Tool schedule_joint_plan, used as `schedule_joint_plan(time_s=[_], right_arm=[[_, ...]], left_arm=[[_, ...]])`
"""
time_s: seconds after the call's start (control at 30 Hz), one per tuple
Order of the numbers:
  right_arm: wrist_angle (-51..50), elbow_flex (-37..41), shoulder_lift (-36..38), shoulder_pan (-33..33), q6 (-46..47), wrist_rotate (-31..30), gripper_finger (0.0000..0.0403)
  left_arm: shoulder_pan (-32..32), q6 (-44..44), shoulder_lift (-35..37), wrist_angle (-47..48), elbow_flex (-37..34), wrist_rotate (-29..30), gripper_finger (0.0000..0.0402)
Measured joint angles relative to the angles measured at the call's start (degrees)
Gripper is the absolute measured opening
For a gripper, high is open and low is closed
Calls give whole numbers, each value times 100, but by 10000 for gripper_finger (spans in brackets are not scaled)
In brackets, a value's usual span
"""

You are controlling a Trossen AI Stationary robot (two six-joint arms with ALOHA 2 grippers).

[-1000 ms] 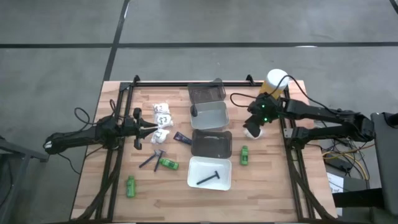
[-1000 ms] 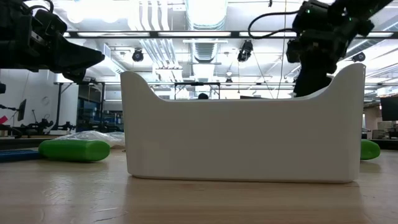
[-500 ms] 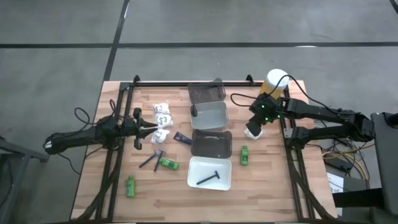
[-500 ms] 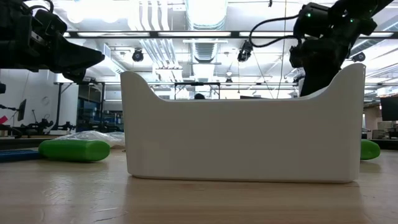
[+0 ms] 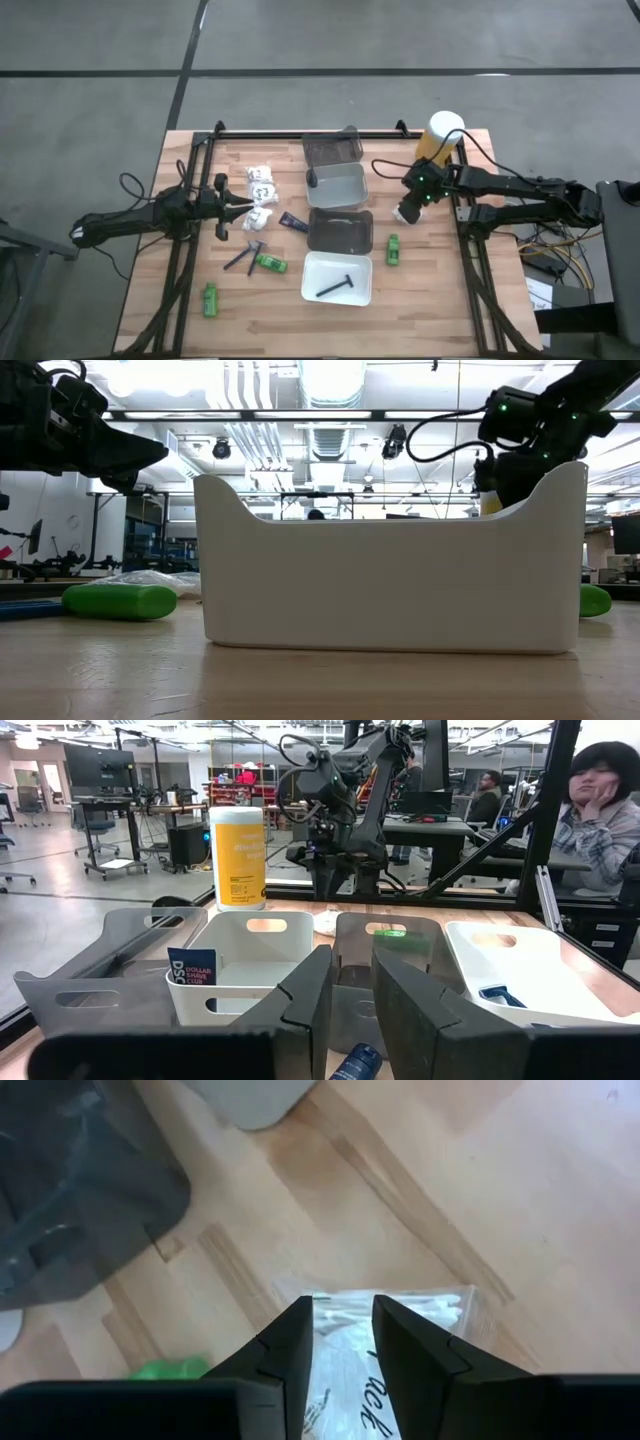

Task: Pick & Place Travel size toiletries
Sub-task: Put the white cotton pack into the bottom black bin

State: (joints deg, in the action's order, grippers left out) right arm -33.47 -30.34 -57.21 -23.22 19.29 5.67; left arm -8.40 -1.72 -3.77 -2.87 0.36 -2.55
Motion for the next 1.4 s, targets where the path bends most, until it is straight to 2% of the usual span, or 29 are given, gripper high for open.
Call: schedule_joint_plan(time_s=[0.17,0.33,0.67,0.83,1.03,1.4], right_arm=[[-20,40,-29,0,-26,25,91],[-31,-5,-182,0,-174,399,86],[-78,-344,-562,220,-346,466,107],[-456,-551,-877,325,-683,402,128],[-581,-690,-1330,346,-567,-258,165],[-626,-760,-1766,613,-319,-296,219]], left_arm=[[0,0,-1,0,0,0,78],[0,0,-2,-1,-2,0,78],[0,0,-2,0,-2,0,78],[0,0,-2,0,-2,-2,78],[0,0,-2,0,-2,0,78],[0,-2,-2,0,-2,-2,78]])
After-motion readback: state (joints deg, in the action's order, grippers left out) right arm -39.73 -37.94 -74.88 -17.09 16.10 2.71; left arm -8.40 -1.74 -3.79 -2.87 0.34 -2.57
